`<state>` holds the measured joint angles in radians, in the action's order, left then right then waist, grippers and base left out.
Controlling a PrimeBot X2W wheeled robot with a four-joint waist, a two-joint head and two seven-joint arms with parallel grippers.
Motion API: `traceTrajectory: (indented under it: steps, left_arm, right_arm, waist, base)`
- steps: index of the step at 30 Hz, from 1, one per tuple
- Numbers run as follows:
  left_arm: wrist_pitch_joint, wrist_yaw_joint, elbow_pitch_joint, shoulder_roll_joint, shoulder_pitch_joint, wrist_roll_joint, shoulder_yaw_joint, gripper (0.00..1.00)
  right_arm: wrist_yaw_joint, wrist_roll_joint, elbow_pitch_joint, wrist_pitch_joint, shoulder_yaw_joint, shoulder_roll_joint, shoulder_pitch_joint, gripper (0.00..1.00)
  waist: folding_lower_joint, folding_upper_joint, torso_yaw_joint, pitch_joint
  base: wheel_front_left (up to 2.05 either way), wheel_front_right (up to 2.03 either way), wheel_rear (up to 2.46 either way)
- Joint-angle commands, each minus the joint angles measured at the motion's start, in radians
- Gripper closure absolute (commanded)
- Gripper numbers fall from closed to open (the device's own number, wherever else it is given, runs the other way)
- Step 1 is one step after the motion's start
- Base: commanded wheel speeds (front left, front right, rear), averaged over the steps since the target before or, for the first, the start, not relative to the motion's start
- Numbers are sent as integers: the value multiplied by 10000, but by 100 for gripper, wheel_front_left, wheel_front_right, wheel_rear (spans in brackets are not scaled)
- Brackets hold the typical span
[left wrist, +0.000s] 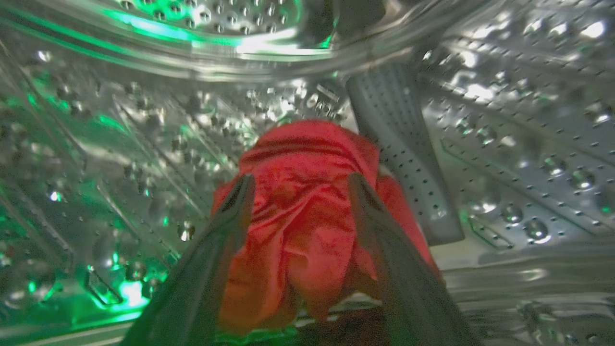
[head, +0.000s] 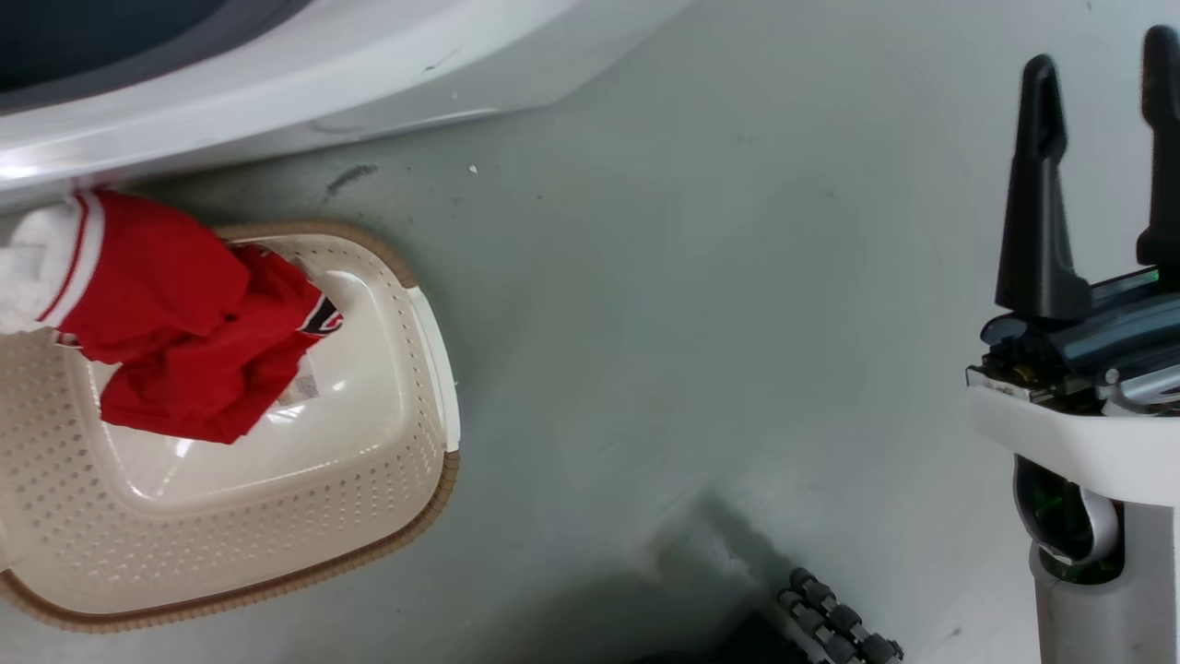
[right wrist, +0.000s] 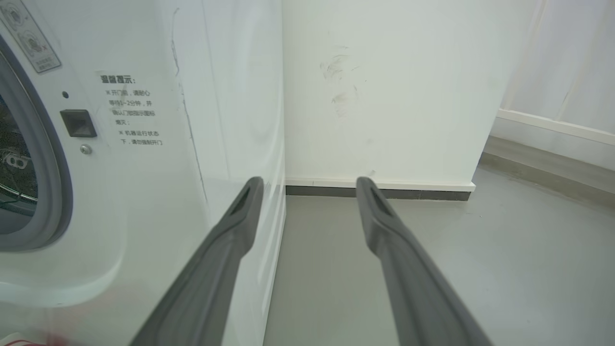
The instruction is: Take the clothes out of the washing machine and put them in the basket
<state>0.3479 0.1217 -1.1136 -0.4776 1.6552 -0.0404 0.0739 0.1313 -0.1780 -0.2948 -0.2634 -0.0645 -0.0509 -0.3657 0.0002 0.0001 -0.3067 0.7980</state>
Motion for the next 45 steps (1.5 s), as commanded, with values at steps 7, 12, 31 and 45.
traceTrajectory:
  steps: [7, 12, 31, 45]
  left_arm:
    - [2459, 60, -616, -259, 1550, -72, 392, 0]
    - [2919, -128, -689, -349, 1818, -123, 561, 0]
    - [2655, -241, -851, -599, 1693, 11, 966, 100]
    - [-491, -11, -853, -118, 315, 991, 729, 100]
  right_arm:
    - [-9, -502, -520, -20, 66, 12, -304, 0]
    - [-10, -685, -745, -20, 152, 10, -291, 0]
    - [-10, -692, -647, -20, 278, 9, -336, 0]
    - [-10, -141, -243, -20, 388, 9, -33, 0]
  waist:
    - [-2, -1, -451, 1074]
    - [-2, -1, -567, 1476]
    - [-2, -1, -558, 1683]
    - [-2, -1, 89, 95]
  base:
    - [0, 0, 0]
    - [0, 0, 0]
    - [0, 0, 0]
    - [0, 0, 0]
